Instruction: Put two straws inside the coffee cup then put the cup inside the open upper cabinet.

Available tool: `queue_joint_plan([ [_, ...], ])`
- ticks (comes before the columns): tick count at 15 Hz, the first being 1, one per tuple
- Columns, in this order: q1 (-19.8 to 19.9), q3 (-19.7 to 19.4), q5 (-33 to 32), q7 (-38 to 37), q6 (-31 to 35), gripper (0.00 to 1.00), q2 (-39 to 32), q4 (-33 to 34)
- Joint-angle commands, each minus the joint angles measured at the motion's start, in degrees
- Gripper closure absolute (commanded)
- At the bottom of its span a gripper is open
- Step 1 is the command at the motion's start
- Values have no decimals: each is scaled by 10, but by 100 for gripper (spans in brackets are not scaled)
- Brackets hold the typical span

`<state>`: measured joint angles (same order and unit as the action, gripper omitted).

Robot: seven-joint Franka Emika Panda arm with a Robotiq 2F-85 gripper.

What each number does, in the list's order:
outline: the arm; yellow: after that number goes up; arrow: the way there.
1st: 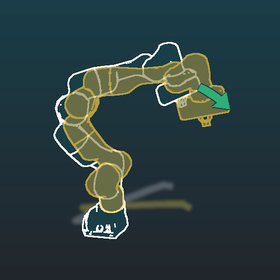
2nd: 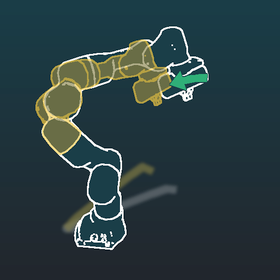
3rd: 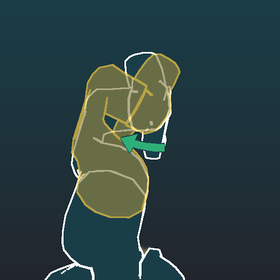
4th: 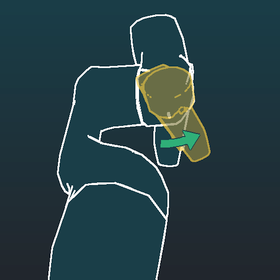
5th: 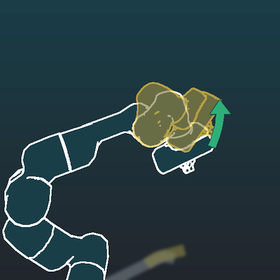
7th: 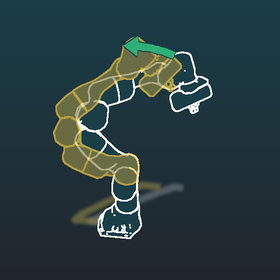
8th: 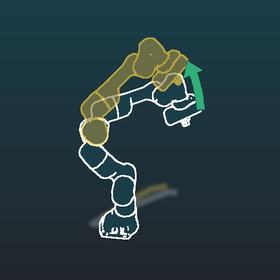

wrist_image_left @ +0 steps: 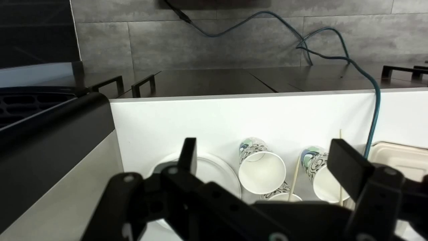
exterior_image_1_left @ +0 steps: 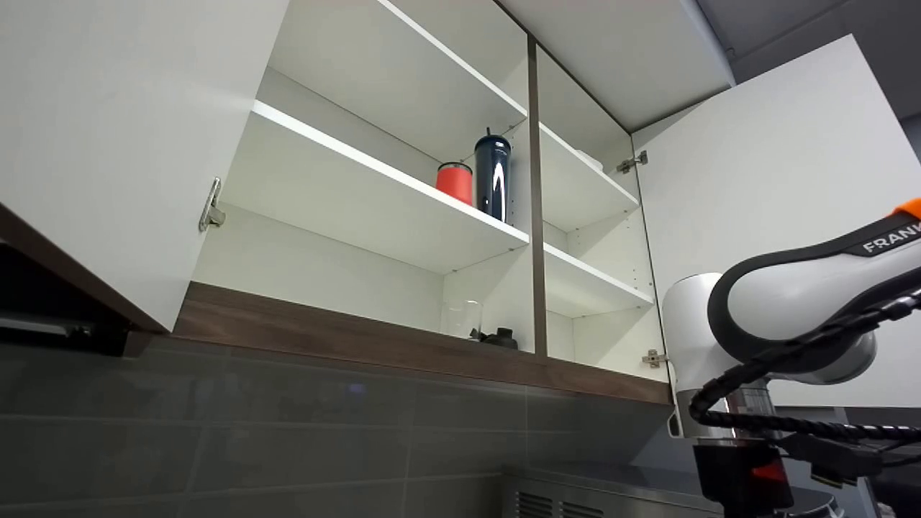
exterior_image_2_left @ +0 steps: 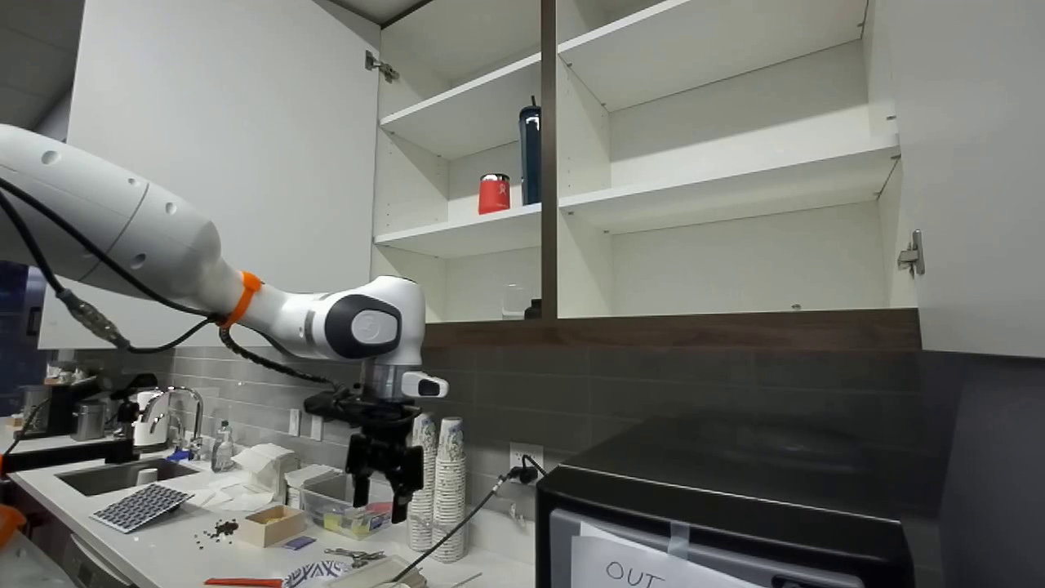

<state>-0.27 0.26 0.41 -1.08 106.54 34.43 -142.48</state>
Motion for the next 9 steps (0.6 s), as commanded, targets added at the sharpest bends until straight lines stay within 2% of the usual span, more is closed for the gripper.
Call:
queue_joint_plan([
  [1,-7,20,18,-34,60,0,-28,-21],
  [6,-35,71,20,-66,276,0,-97,-59],
  [9,-41,95,8,-84,342,0,-166,-50],
])
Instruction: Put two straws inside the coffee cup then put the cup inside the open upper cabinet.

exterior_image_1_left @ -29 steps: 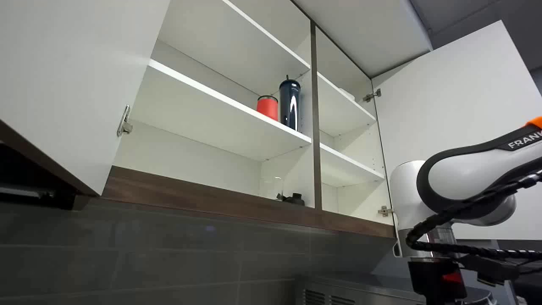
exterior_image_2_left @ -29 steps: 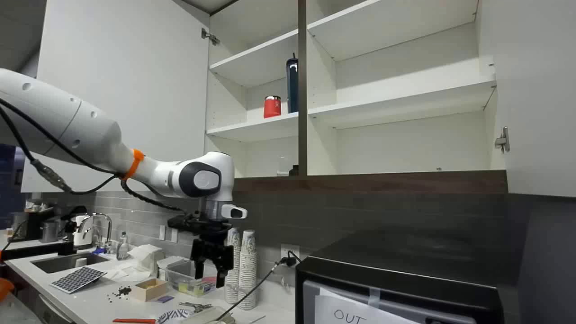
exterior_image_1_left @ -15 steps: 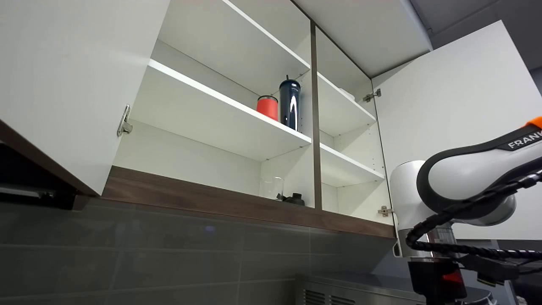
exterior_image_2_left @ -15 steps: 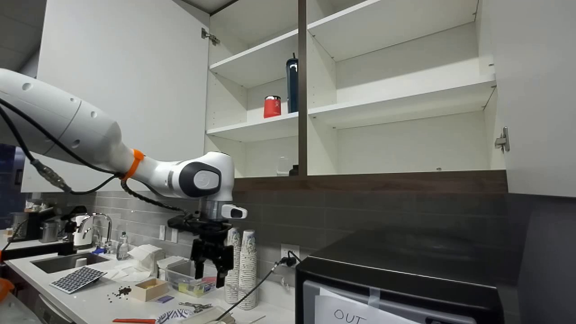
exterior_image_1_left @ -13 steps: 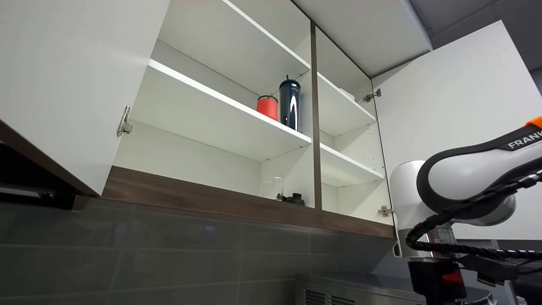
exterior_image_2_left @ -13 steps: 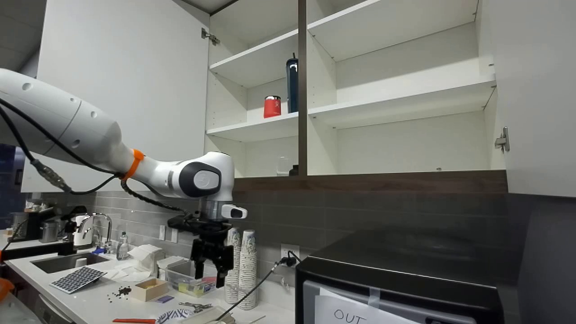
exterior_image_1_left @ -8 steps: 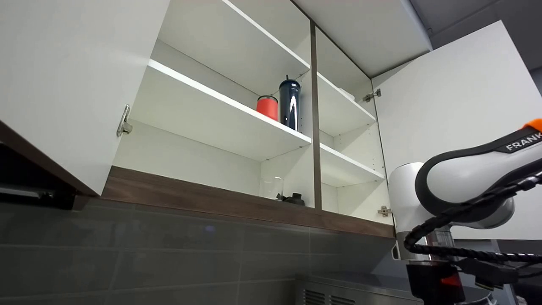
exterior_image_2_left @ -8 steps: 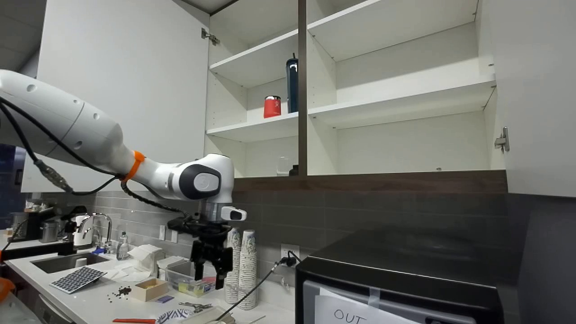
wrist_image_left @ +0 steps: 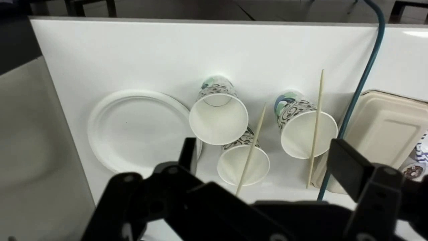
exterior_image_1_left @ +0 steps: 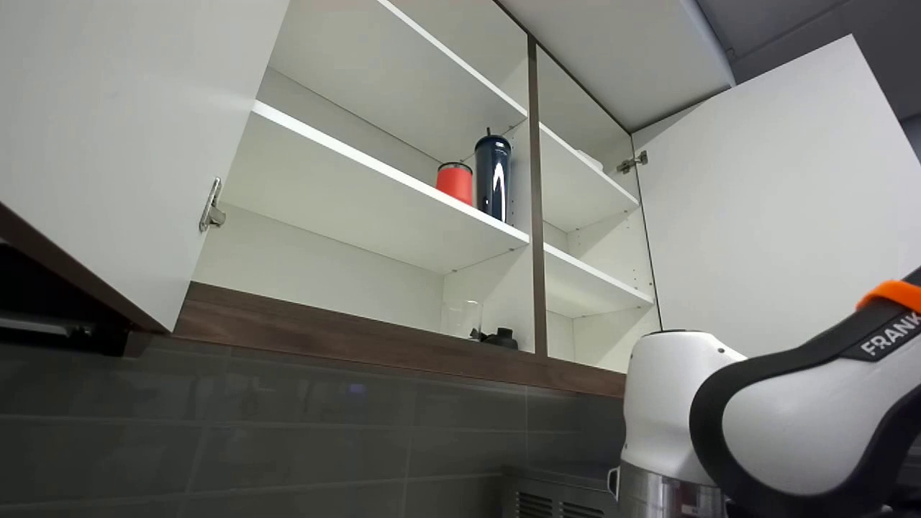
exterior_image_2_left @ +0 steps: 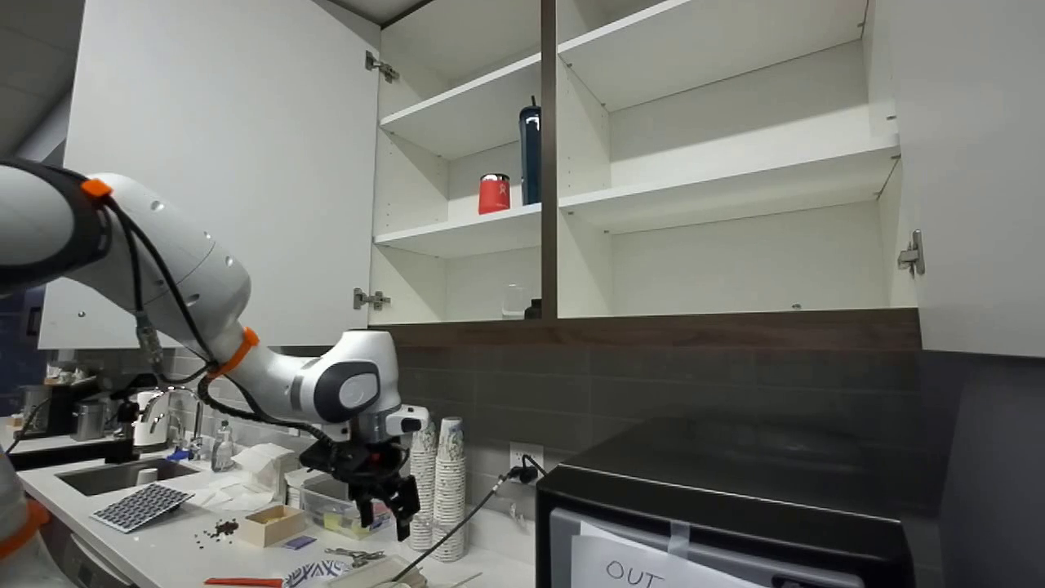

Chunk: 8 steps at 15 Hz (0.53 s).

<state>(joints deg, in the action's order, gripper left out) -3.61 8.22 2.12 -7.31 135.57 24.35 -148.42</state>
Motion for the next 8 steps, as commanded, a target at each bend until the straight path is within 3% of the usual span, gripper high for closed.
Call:
queue_joint_plan([
  [1,-8,2,-4,-8,21,0,-19,0],
  [7,-12,10,-5,-12,47,0,-63,9],
  [8,0,20,-24,-44,62,0,-83,14],
])
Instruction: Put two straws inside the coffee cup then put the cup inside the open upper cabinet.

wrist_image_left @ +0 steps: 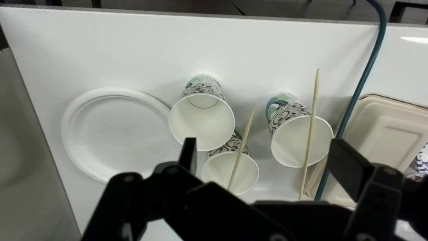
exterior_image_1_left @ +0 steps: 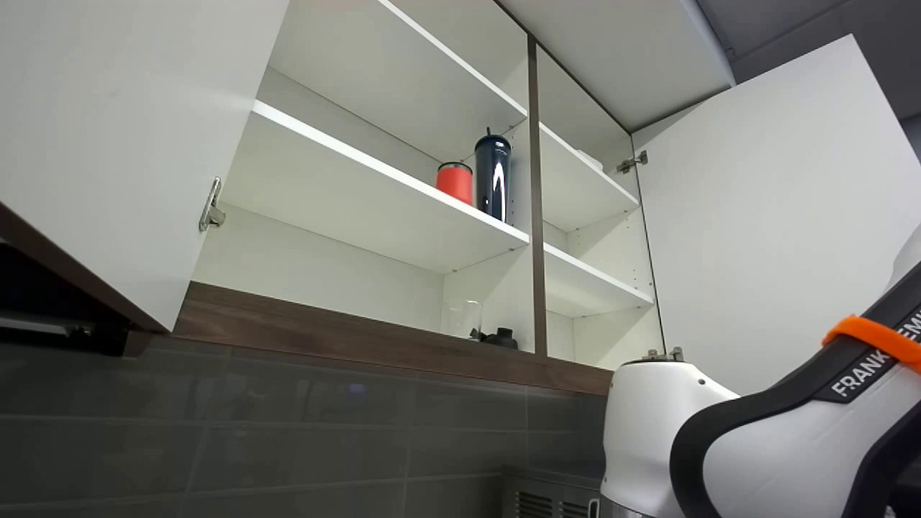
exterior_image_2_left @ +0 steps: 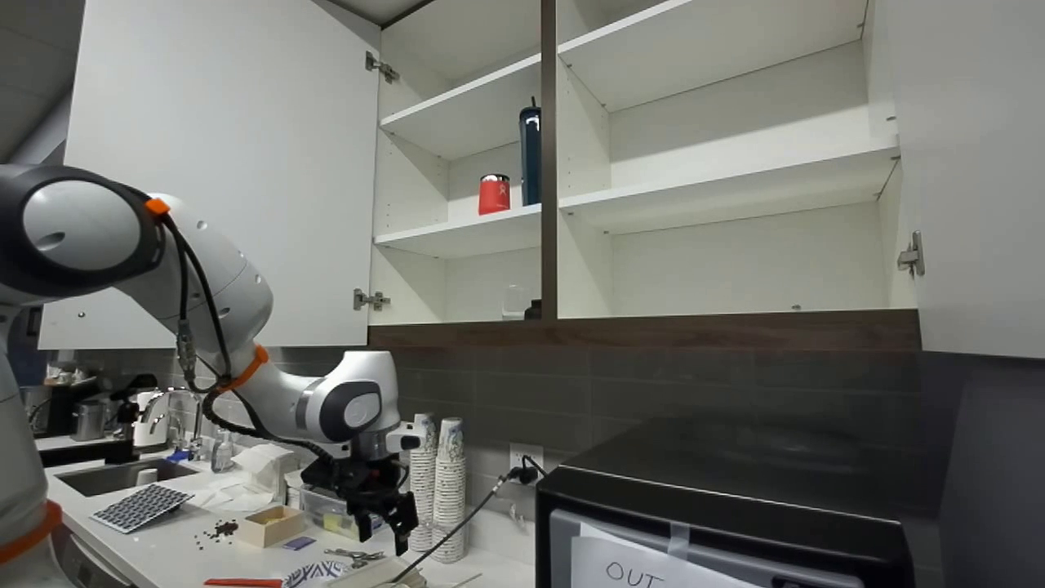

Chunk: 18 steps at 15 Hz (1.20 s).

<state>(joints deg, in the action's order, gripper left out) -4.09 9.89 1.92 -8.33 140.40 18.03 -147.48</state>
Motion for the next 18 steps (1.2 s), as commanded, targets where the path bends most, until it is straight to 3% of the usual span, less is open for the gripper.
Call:
queue_joint_plan([
  [1,4,10,-25,-50,23,0,-44,10],
  [9,-3,17,-113,-102,124,0,-172,51],
  [18,-28,-28,-150,-112,110,0,-290,171],
])
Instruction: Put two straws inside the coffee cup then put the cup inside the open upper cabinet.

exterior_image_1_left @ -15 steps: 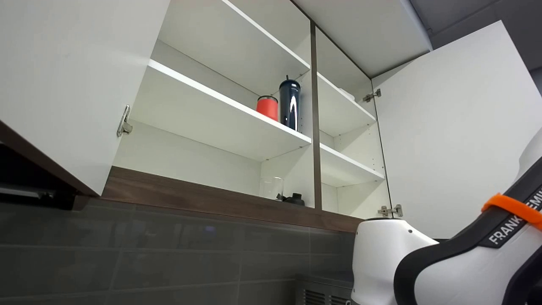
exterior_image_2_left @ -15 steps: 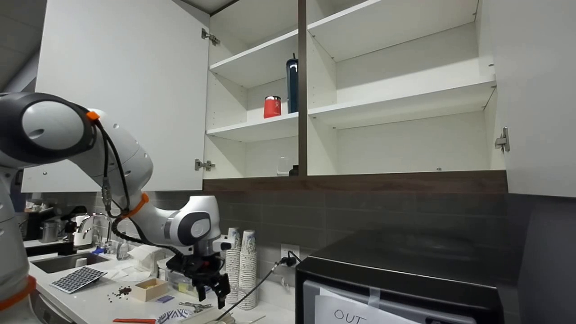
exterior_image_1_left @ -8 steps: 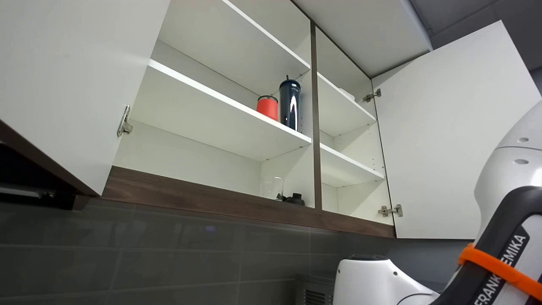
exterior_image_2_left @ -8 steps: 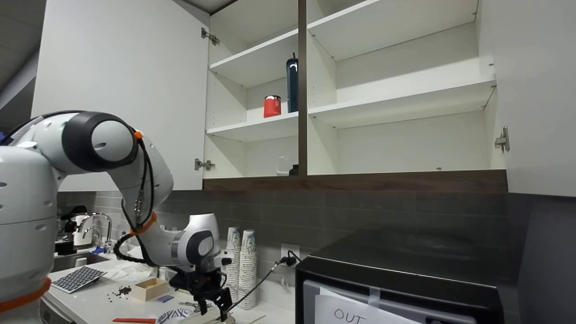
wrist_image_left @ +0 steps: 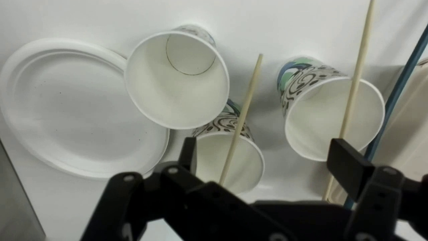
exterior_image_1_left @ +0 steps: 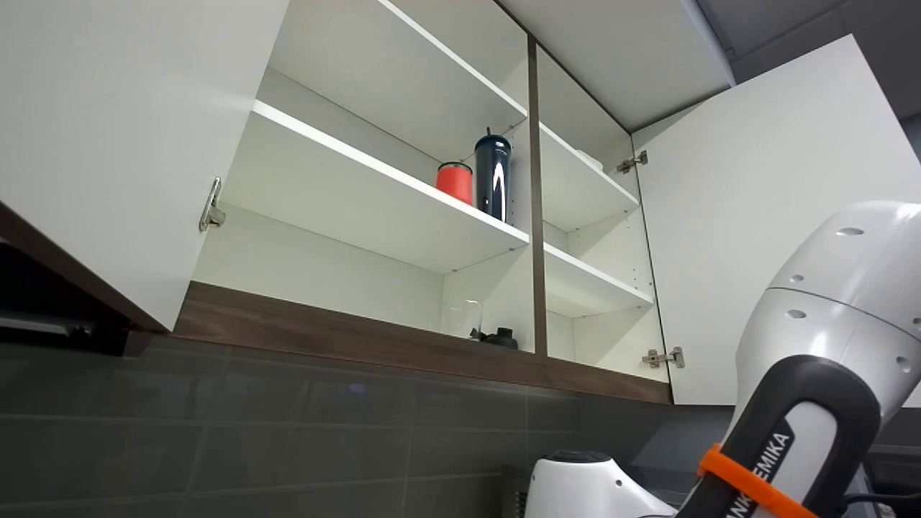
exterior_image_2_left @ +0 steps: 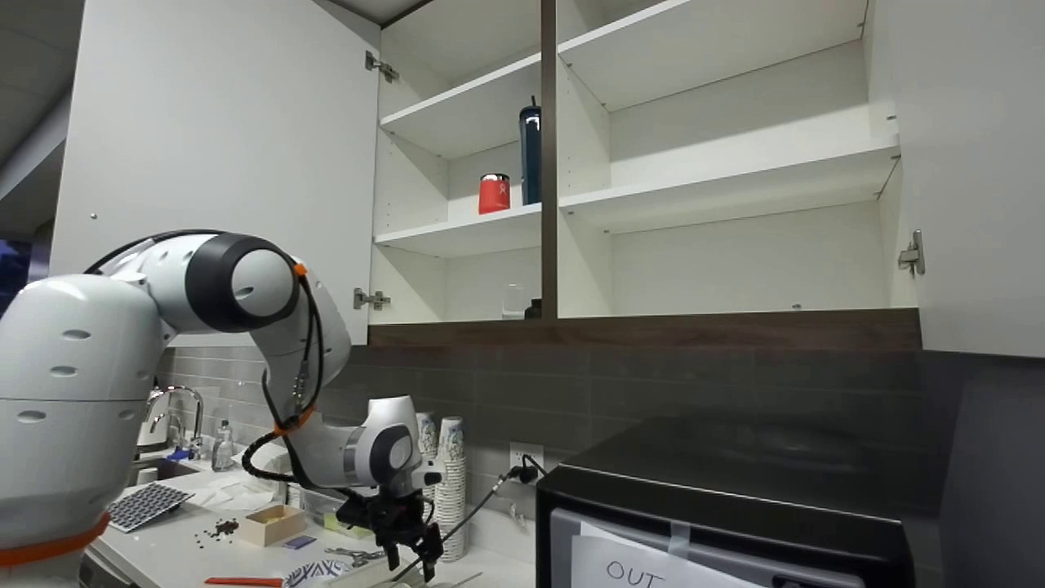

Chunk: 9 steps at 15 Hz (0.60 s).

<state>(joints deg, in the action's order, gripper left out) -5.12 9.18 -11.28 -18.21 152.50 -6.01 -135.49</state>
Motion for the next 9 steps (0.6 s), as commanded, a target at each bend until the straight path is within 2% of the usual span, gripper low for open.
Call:
queue_joint_plan([
  [1,-20,-26,-14,-3,-12,0,-63,66],
  [6,-38,-55,-10,-2,-21,0,-111,123],
  [9,-43,-72,-8,0,-21,4,-133,145],
])
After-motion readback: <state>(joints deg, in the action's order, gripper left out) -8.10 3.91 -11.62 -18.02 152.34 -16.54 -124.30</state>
